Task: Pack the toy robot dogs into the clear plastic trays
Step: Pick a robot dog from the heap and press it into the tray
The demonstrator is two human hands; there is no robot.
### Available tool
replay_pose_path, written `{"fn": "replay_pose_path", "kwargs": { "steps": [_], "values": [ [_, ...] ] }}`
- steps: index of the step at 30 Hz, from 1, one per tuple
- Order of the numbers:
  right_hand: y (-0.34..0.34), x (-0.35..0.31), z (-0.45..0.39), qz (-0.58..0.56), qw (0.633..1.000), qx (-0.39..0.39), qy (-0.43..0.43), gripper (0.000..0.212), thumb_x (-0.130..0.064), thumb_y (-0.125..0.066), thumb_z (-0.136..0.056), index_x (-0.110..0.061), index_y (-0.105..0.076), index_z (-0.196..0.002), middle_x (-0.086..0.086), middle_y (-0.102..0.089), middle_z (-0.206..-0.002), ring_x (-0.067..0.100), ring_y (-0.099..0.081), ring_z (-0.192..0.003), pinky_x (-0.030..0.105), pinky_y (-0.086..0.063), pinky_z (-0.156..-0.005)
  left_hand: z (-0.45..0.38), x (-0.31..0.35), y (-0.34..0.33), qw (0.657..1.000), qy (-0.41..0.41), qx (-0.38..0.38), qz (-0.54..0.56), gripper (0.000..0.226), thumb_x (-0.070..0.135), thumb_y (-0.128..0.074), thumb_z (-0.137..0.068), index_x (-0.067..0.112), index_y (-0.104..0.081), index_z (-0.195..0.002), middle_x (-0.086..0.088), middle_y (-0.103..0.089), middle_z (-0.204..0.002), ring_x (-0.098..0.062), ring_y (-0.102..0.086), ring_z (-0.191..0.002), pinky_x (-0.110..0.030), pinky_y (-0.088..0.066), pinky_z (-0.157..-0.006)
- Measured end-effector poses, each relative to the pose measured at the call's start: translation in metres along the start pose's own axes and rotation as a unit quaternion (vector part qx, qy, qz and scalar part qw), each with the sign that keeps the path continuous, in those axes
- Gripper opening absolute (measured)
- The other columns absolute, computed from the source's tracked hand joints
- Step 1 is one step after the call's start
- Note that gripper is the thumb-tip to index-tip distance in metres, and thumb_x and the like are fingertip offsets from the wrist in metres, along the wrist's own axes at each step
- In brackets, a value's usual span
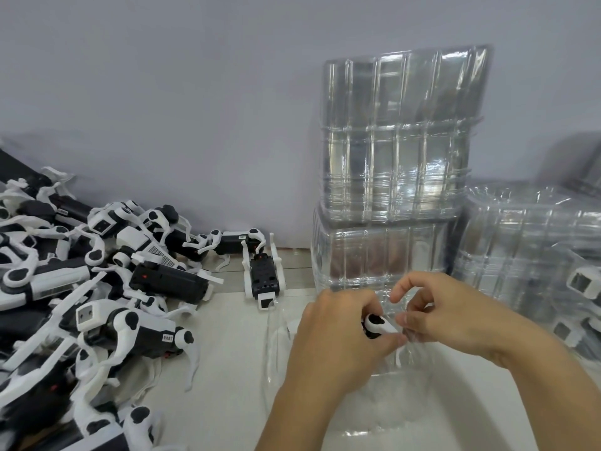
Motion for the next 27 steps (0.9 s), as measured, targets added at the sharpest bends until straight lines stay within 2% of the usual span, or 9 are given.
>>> {"fn": "replay_pose_path", "kwargs": {
  "steps": [5, 8, 12, 15, 17, 19, 21, 25, 27],
  "values": [
    [0.0, 0.001, -0.001, -0.003, 1.0, -0.003, -0.001, 0.016, -0.013, -0.072, -0.091, -0.026, -0.066, -0.098, 0.007, -0.072, -0.079, 0.016, -0.073, -0.072, 0.041, -0.06, -0.086, 0.001, 0.002, 0.0, 1.0, 0.014, 0.003, -0.011, 0.041, 0.061, -0.079, -0.071, 0.033, -0.059, -0.094, 0.025, -0.045, -0.081, -0.006, -0.052, -0.093, -0.032, -0.052, -0.082],
    [0.001, 0.001, -0.001, -0.005, 1.0, -0.004, -0.002, 0.016, -0.014, -0.073, -0.09, -0.026, -0.066, -0.097, 0.008, -0.072, -0.079, 0.02, -0.073, -0.075, 0.044, -0.059, -0.087, -0.001, 0.001, 0.002, 1.0, 0.019, -0.012, 0.004, 0.036, 0.059, -0.078, -0.074, 0.033, -0.064, -0.095, 0.022, -0.055, -0.086, -0.003, -0.055, -0.09, -0.028, -0.053, -0.079],
    [0.0, 0.0, 0.0, -0.005, 1.0, -0.004, 0.002, 0.016, -0.016, -0.076, -0.088, -0.028, -0.068, -0.093, 0.003, -0.069, -0.071, 0.024, -0.073, -0.076, 0.047, -0.059, -0.088, -0.007, -0.009, 0.022, 0.998, 0.026, 0.014, 0.052, 0.017, 0.043, -0.076, -0.085, 0.033, -0.07, -0.096, 0.023, -0.063, -0.092, 0.011, -0.055, -0.09, -0.005, -0.042, -0.073],
    [0.0, 0.0, 0.001, 0.002, 1.0, -0.007, 0.009, 0.015, -0.015, -0.075, -0.088, -0.029, -0.069, -0.088, 0.001, -0.067, -0.068, 0.024, -0.073, -0.075, 0.047, -0.058, -0.088, -0.01, -0.02, 0.045, 0.996, 0.033, 0.071, 0.046, 0.004, 0.035, -0.072, -0.09, 0.035, -0.069, -0.086, 0.028, -0.063, -0.088, 0.02, -0.049, -0.096, 0.002, -0.036, -0.072],
    [0.001, -0.002, 0.002, 0.01, 1.0, -0.016, 0.018, 0.019, -0.016, -0.075, -0.088, -0.034, -0.07, -0.082, 0.0, -0.065, -0.067, 0.02, -0.071, -0.069, 0.044, -0.059, -0.087, -0.009, -0.029, 0.054, 0.994, 0.049, 0.084, 0.044, 0.007, 0.035, -0.07, -0.09, 0.035, -0.068, -0.083, 0.027, -0.064, -0.093, 0.012, -0.052, -0.101, -0.004, -0.039, -0.081],
    [0.002, -0.006, 0.002, 0.024, 0.999, -0.011, 0.044, 0.023, -0.018, -0.077, -0.086, -0.039, -0.071, -0.077, -0.002, -0.059, -0.068, 0.011, -0.061, -0.062, 0.034, -0.059, -0.078, -0.008, -0.035, 0.057, 0.995, 0.074, 0.067, 0.022, 0.011, 0.038, -0.068, -0.091, 0.04, -0.065, -0.081, 0.028, -0.06, -0.096, 0.002, -0.053, -0.105, -0.027, -0.043, -0.099],
    [0.003, -0.012, 0.002, 0.049, 0.995, 0.014, 0.086, 0.025, -0.021, -0.079, -0.084, -0.043, -0.071, -0.076, -0.005, -0.053, -0.07, 0.006, -0.05, -0.06, 0.022, -0.048, -0.065, -0.007, -0.039, 0.056, 0.994, 0.097, 0.043, 0.011, 0.016, 0.04, -0.068, -0.091, 0.043, -0.059, -0.079, 0.029, -0.054, -0.096, -0.006, -0.053, -0.111, -0.041, -0.042, -0.105],
    [-0.002, -0.023, 0.001, 0.048, 0.99, 0.041, 0.128, 0.016, -0.028, -0.082, -0.08, -0.039, -0.074, -0.072, -0.012, -0.054, -0.06, 0.001, -0.047, -0.053, 0.014, -0.042, -0.057, -0.006, -0.043, 0.05, 0.992, 0.124, 0.013, 0.019, 0.012, 0.043, -0.067, -0.091, 0.044, -0.056, -0.087, 0.026, -0.052, -0.101, -0.006, -0.05, -0.117, -0.044, -0.041, -0.107],
    [-0.008, -0.026, 0.0, 0.071, 0.99, 0.034, 0.117, 0.01, -0.037, -0.084, -0.077, -0.04, -0.075, -0.077, -0.014, -0.06, -0.067, -0.002, -0.053, -0.058, 0.014, -0.042, -0.058, -0.006, -0.046, 0.047, 0.991, 0.129, 0.004, 0.024, 0.009, 0.044, -0.065, -0.093, 0.044, -0.055, -0.093, 0.022, -0.054, -0.107, -0.004, -0.05, -0.113, -0.04, -0.04, -0.107]
  ]
}}
Point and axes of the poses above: each hand's wrist, its own z-axis away from the middle knuckle, its own y-axis out of the back of the hand, x = y × z, the point moved 3 cm from there along -z, towards the middle knuckle
